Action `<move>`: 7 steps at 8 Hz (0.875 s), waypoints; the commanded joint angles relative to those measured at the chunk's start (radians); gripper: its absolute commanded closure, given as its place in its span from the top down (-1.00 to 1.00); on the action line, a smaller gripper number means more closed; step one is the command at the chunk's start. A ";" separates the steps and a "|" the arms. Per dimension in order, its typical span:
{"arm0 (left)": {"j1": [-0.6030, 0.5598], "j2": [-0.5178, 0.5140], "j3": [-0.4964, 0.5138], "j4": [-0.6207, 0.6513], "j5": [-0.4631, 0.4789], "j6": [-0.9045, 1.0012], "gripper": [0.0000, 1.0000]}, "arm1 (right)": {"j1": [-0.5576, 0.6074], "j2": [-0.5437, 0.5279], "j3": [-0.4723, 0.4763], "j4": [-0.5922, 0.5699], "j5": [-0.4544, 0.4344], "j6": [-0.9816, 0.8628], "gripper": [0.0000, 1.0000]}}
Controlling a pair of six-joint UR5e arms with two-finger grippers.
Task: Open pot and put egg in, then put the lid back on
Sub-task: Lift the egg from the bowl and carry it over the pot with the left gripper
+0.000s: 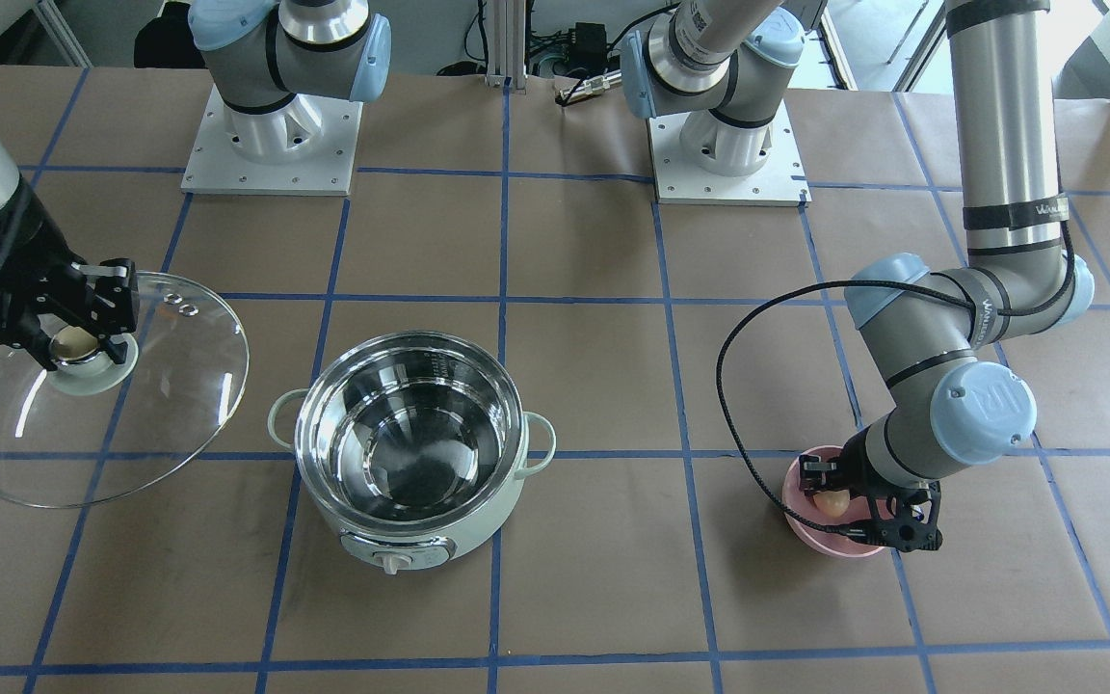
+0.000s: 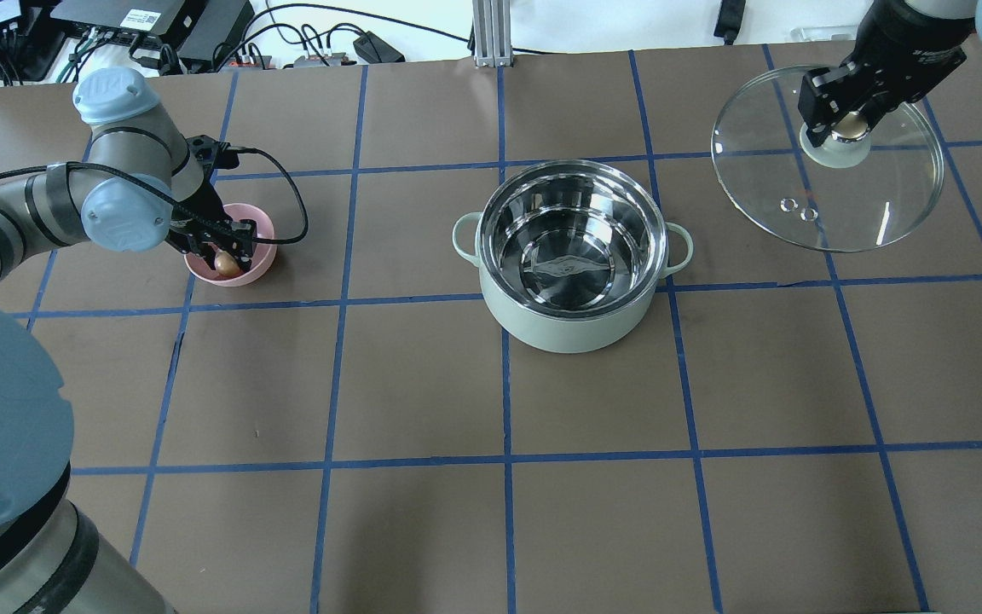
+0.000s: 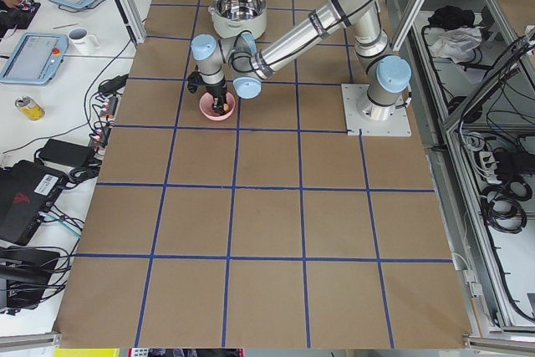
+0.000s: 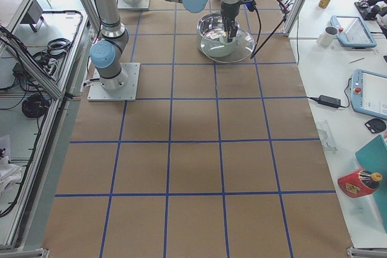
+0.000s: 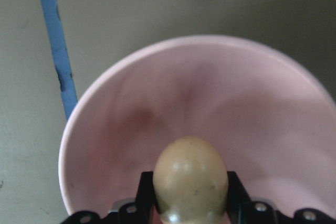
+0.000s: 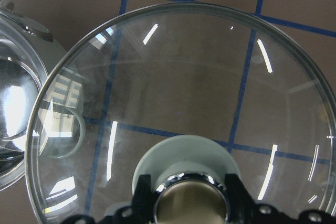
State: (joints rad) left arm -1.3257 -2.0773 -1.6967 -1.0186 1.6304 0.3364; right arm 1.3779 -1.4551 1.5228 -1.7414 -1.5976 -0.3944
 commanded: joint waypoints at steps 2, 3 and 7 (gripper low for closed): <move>-0.006 0.073 0.028 -0.014 0.003 -0.037 -0.62 | -0.011 -0.001 -0.001 0.003 -0.008 -0.017 -0.97; -0.016 0.124 0.047 -0.082 -0.001 -0.092 -0.61 | -0.013 -0.001 -0.001 0.000 -0.005 -0.020 -0.97; -0.266 0.181 0.245 -0.305 -0.052 -0.386 -0.57 | -0.013 -0.001 -0.001 -0.003 -0.008 -0.027 -0.97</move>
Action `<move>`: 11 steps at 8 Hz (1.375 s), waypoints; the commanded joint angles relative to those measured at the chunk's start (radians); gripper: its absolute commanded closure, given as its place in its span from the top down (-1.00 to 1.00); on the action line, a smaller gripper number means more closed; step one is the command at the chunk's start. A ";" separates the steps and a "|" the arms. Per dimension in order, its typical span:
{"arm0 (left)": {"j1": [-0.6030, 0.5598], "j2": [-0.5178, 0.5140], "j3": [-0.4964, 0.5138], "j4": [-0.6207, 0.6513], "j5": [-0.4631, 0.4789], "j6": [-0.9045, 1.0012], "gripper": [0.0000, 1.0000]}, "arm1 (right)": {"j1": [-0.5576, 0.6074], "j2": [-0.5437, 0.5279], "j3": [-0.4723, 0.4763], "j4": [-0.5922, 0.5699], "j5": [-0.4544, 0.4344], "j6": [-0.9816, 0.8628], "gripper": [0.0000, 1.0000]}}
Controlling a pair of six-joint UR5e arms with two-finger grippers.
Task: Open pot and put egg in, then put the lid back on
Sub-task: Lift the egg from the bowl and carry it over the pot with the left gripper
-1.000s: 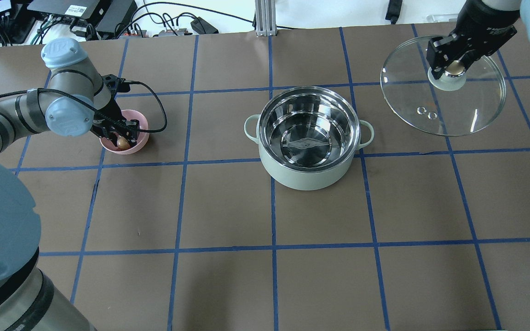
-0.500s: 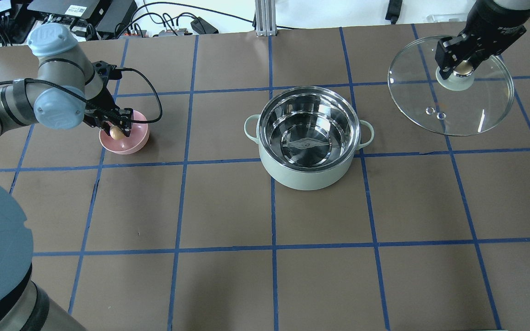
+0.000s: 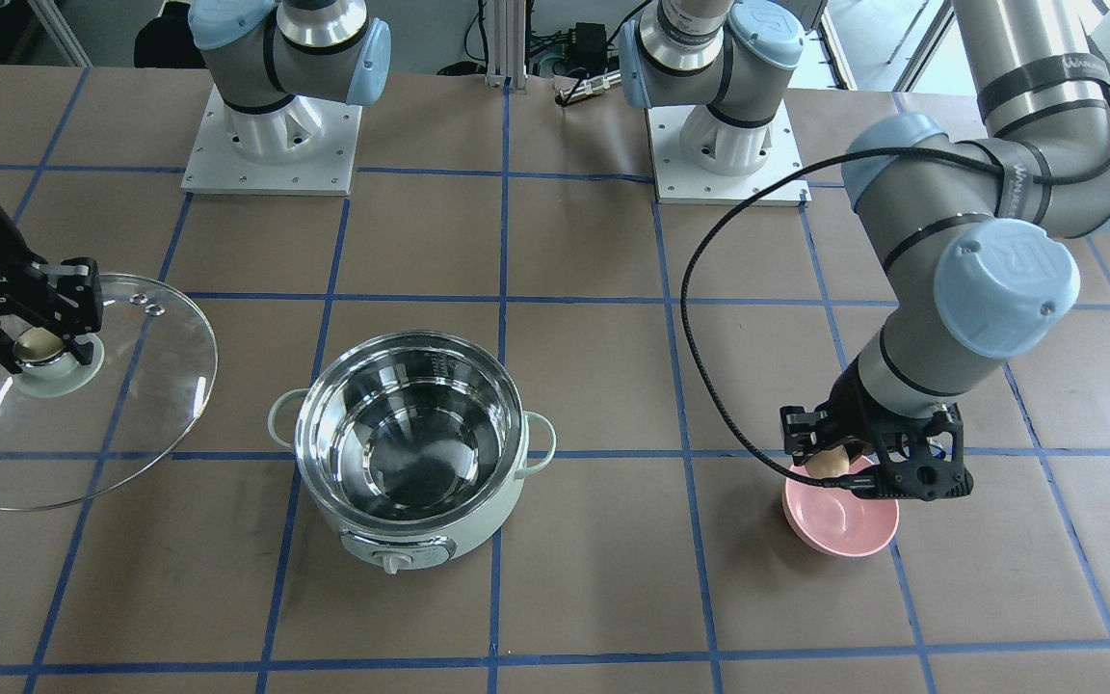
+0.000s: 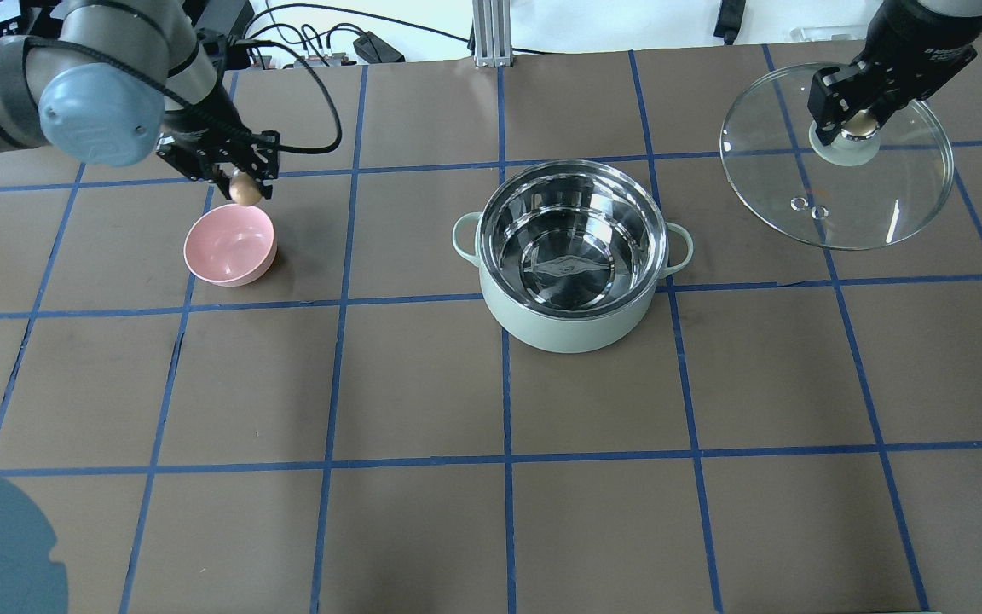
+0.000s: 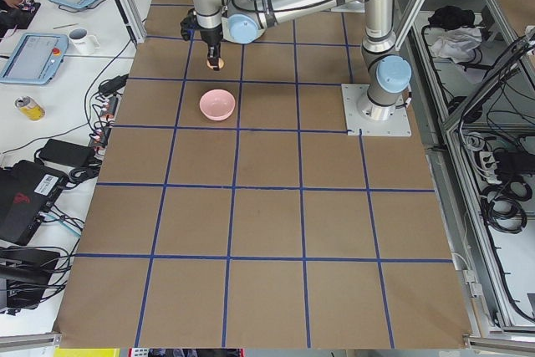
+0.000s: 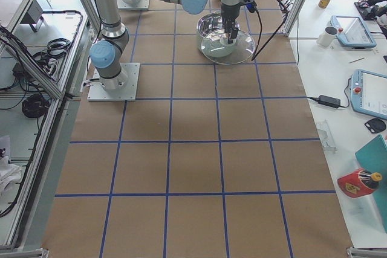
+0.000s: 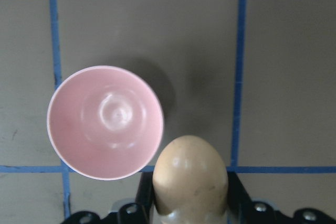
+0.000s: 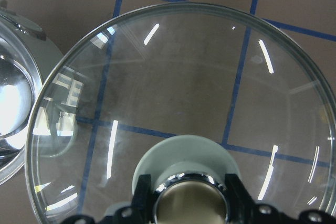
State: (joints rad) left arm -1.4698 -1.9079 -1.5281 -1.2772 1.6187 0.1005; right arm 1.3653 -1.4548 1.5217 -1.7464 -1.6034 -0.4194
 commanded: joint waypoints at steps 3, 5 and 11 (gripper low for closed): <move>-0.337 0.003 0.153 -0.039 -0.123 -0.353 -0.56 | 0.000 0.004 0.002 0.002 0.000 -0.004 -0.97; -0.440 -0.031 0.172 -0.024 -0.123 -0.444 -0.56 | 0.000 0.005 0.002 -0.001 -0.001 -0.010 -0.97; -0.523 -0.196 0.177 0.133 -0.120 -0.541 -0.56 | -0.002 0.008 0.003 -0.001 -0.001 -0.018 -0.99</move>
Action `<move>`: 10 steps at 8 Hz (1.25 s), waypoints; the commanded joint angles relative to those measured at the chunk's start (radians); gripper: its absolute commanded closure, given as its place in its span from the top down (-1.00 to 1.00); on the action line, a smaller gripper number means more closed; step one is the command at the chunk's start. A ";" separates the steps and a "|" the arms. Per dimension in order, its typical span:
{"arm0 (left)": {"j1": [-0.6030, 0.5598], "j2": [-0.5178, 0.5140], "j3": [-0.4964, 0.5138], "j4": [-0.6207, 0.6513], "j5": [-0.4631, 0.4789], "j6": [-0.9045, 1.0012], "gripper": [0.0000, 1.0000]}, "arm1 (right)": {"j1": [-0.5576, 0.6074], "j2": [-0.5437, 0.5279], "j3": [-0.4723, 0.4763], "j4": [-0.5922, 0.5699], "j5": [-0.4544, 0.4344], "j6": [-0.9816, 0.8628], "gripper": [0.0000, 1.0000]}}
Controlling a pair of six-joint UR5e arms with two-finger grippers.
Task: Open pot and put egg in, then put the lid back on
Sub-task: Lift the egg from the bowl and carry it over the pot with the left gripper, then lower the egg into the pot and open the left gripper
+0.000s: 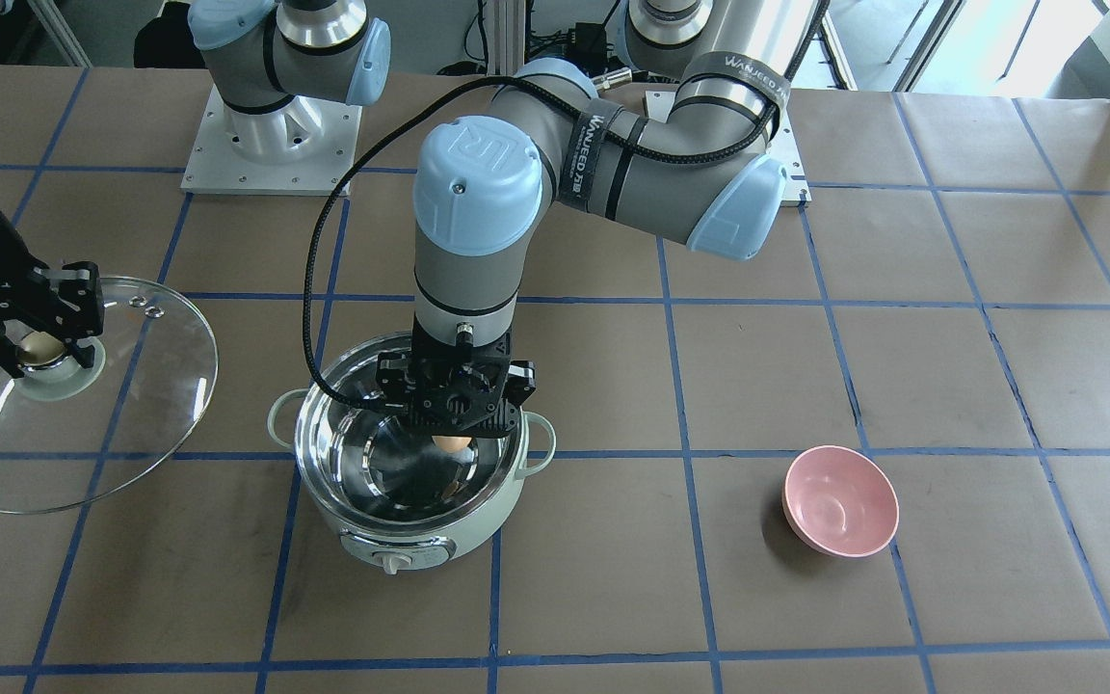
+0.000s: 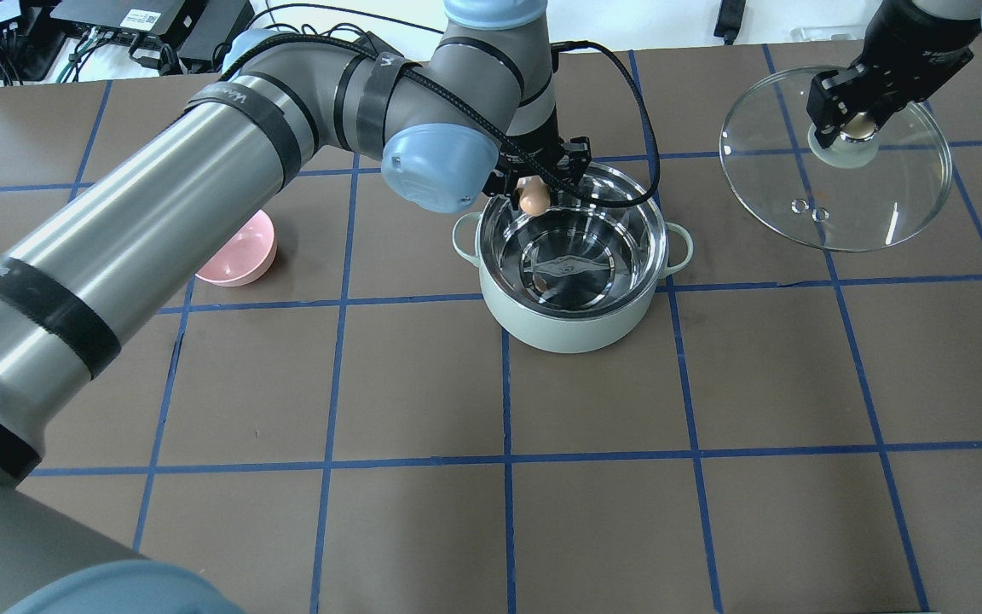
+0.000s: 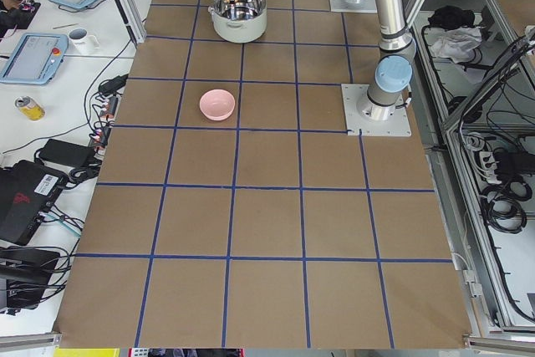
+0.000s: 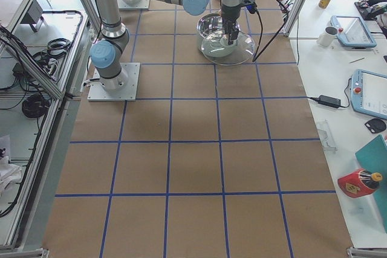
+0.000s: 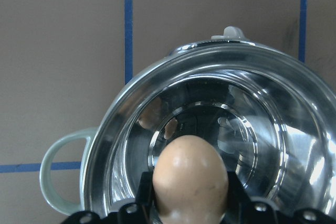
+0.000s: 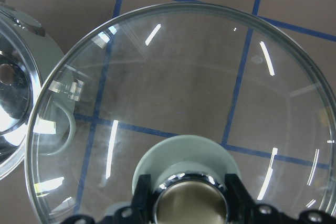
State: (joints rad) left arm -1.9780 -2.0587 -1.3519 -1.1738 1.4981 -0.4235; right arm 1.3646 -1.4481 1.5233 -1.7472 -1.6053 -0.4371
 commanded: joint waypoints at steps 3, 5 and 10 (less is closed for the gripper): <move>-0.045 -0.081 -0.001 0.036 -0.001 -0.044 -0.54 | -0.001 0.002 0.003 0.000 0.001 -0.002 -0.99; -0.059 -0.095 -0.001 0.036 -0.015 -0.046 -0.54 | -0.001 0.002 0.005 0.002 -0.001 -0.017 -0.99; -0.065 -0.116 -0.007 0.037 -0.015 -0.061 -0.15 | -0.001 0.002 0.009 0.005 -0.001 -0.032 -0.99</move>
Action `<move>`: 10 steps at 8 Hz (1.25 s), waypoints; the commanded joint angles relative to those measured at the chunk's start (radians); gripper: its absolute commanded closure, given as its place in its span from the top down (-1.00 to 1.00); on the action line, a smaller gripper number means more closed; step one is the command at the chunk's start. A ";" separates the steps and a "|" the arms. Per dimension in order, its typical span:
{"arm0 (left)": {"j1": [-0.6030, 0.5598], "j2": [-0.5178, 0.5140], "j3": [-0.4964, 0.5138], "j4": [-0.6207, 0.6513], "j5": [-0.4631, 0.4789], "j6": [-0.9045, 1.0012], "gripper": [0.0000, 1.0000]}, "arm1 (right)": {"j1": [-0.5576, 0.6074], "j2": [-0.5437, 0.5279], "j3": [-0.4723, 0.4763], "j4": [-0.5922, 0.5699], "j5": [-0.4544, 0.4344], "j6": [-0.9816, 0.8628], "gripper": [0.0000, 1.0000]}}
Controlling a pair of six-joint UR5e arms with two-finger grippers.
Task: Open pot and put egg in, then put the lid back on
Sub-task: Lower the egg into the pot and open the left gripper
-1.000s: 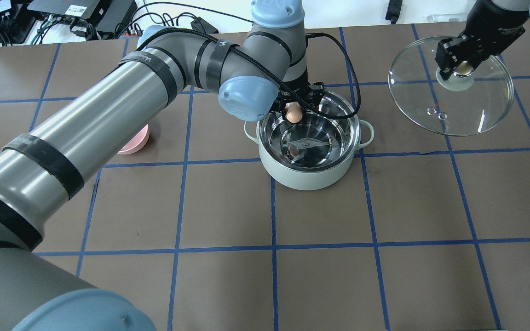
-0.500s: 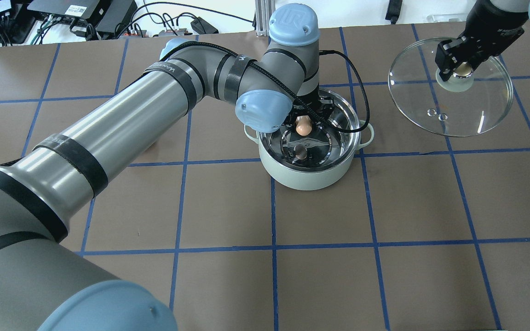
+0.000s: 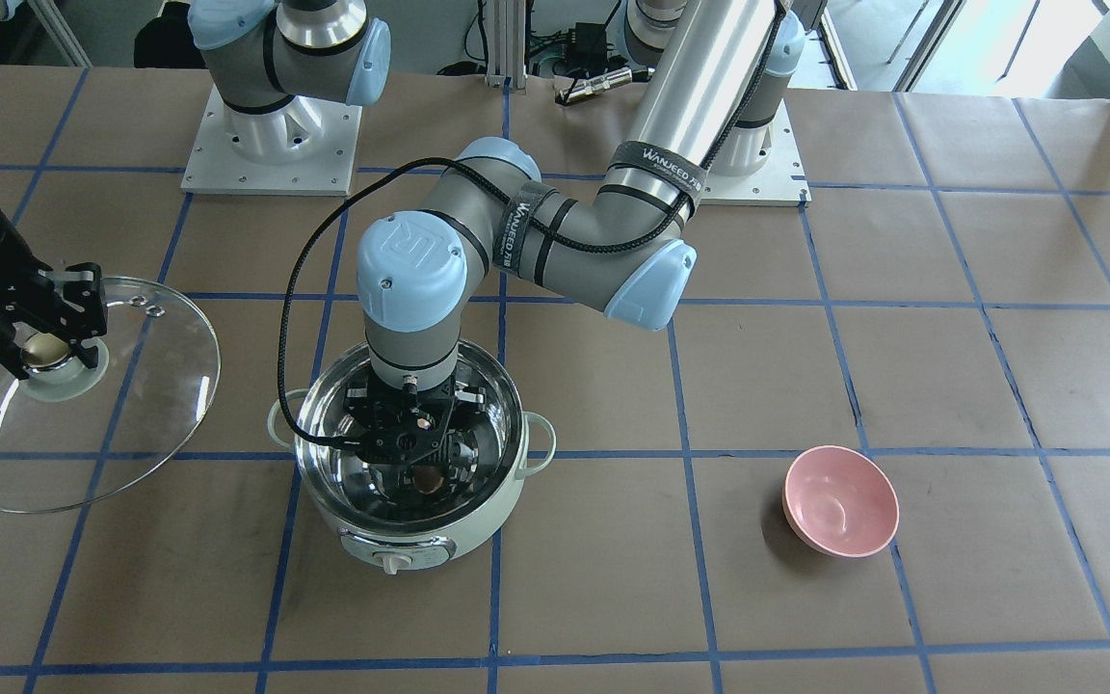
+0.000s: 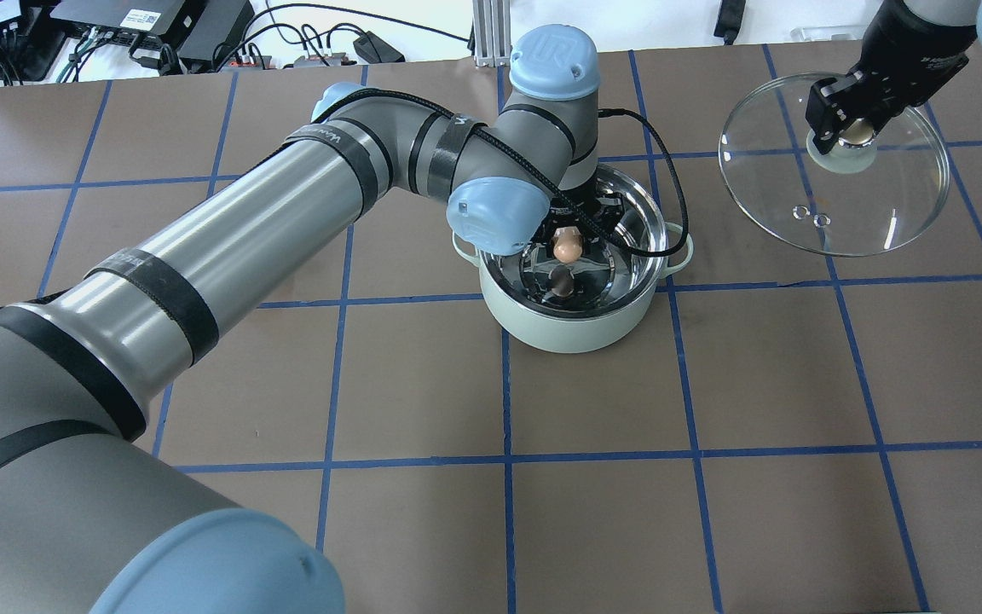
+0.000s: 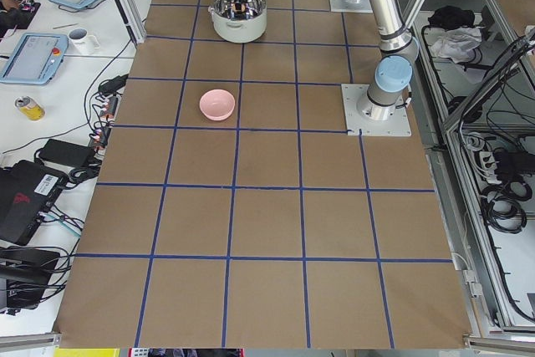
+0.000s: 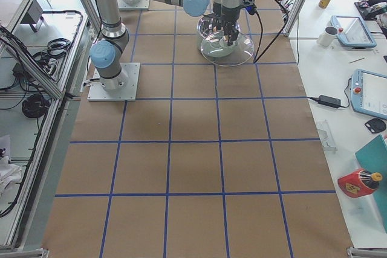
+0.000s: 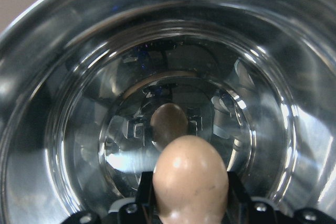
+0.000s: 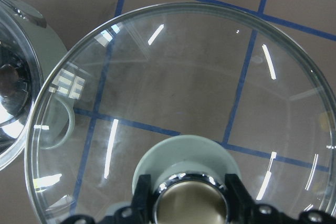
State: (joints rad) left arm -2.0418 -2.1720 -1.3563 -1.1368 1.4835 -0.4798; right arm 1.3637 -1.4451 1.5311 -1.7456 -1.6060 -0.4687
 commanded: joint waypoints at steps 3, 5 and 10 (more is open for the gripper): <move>-0.001 -0.003 -0.004 0.000 0.000 -0.005 0.45 | 0.000 0.000 0.003 0.002 0.000 -0.001 -0.99; -0.003 0.003 -0.004 0.000 0.000 -0.005 0.72 | 0.000 0.000 0.003 0.003 0.001 0.002 -0.99; 0.011 0.200 -0.004 -0.113 0.012 0.062 1.00 | 0.012 -0.015 -0.006 0.011 0.017 0.057 -0.98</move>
State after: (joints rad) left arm -2.0435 -2.0521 -1.3571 -1.1716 1.4924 -0.4630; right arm 1.3686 -1.4574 1.5279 -1.7387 -1.6007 -0.4514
